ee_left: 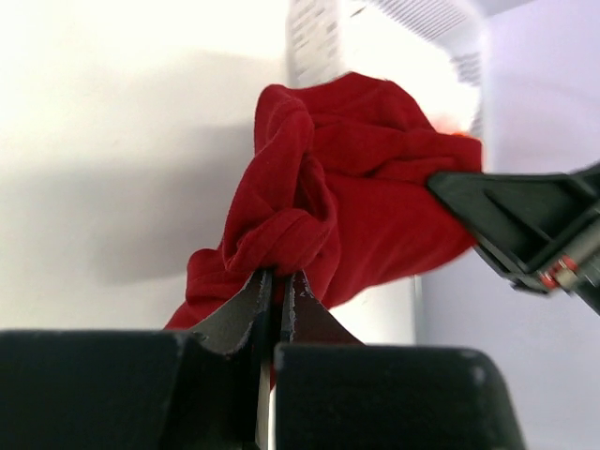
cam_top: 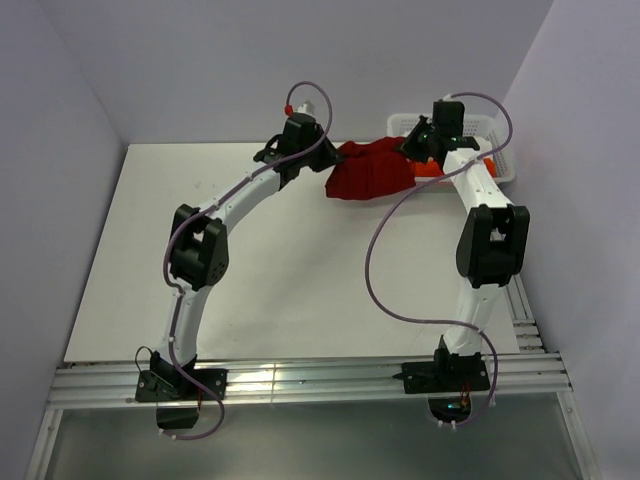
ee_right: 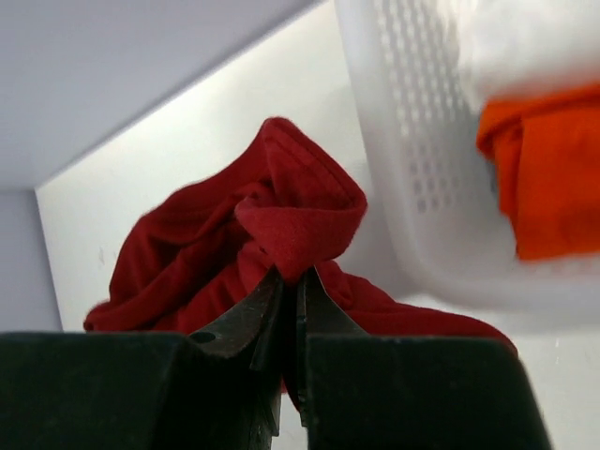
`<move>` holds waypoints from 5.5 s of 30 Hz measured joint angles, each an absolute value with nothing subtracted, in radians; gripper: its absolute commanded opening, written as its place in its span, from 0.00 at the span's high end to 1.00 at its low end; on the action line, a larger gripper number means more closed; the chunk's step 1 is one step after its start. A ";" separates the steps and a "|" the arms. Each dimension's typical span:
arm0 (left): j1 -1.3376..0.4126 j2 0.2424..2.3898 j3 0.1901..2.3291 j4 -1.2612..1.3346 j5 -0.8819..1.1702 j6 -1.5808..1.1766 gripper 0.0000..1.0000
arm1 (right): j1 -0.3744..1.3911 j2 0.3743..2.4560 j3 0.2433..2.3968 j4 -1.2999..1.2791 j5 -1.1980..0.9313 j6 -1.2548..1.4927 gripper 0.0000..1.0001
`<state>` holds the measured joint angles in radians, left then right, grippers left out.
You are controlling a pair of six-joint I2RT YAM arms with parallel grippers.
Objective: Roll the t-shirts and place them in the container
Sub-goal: Place the rolled tshirt into the container
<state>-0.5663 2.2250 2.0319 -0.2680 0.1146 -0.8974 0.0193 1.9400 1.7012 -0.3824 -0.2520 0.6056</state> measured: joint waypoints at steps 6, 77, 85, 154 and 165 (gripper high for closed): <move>-0.573 2.295 2.114 -0.132 0.133 -0.953 1.00 | -0.056 2.056 1.888 -0.394 -0.269 0.622 1.00; -0.474 1.559 1.260 -0.086 0.186 -1.016 1.00 | 0.087 1.804 1.634 -0.595 -0.389 0.645 1.00; -0.522 1.715 1.264 -0.011 0.186 -1.093 1.00 | 0.012 1.803 1.634 -0.604 -0.385 0.630 1.00; -0.359 2.170 1.691 0.158 0.216 -0.970 1.00 | -0.036 2.368 2.063 -0.160 -0.655 0.871 1.00; -0.348 2.221 1.677 0.173 0.256 -0.963 1.00 | -0.046 2.375 1.956 -0.151 -0.653 0.860 1.00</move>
<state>-0.3481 2.2211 1.6772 0.1726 0.2558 -0.9627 -0.0463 2.3753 1.9560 -0.1509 -0.6525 0.8600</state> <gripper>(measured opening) 0.056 0.088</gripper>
